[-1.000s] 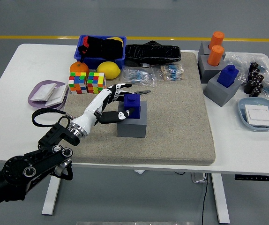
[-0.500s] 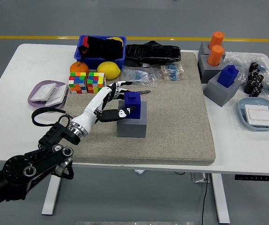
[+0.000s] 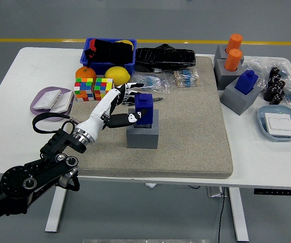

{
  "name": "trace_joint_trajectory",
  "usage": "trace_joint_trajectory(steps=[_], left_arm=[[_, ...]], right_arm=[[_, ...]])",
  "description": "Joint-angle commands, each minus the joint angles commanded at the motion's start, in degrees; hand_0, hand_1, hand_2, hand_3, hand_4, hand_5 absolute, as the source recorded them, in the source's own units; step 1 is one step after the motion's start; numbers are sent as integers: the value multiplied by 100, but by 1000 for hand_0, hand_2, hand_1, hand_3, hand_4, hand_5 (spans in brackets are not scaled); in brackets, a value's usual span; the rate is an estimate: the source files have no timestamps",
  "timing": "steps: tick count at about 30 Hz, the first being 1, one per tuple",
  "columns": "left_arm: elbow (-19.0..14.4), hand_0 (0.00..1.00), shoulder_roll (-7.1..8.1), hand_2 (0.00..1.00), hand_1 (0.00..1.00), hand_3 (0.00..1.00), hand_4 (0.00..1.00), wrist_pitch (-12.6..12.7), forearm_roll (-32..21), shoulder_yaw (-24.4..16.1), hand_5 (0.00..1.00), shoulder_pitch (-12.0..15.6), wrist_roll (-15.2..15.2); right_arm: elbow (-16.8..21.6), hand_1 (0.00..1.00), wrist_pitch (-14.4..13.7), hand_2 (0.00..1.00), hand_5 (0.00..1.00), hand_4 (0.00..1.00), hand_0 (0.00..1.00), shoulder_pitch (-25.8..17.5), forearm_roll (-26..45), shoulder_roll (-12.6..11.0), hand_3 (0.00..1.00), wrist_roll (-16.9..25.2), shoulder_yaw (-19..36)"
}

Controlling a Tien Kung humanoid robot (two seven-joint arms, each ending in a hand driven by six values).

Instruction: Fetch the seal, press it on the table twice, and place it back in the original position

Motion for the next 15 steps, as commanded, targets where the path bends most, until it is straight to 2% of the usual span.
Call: trace_joint_trajectory(steps=[8,15], left_arm=[[-2,663,95,575,573,818,648,18,106,-299,2,3,-7],[292,661,233,572,576,816,645,51,139,-674,2,95,-45]], right_arm=[[0,685,-1,669,434,807,787,-6,-2,8,619,0,25],[0,685,-2,670,434,807,787,-14,-16,19,619,0,42]])
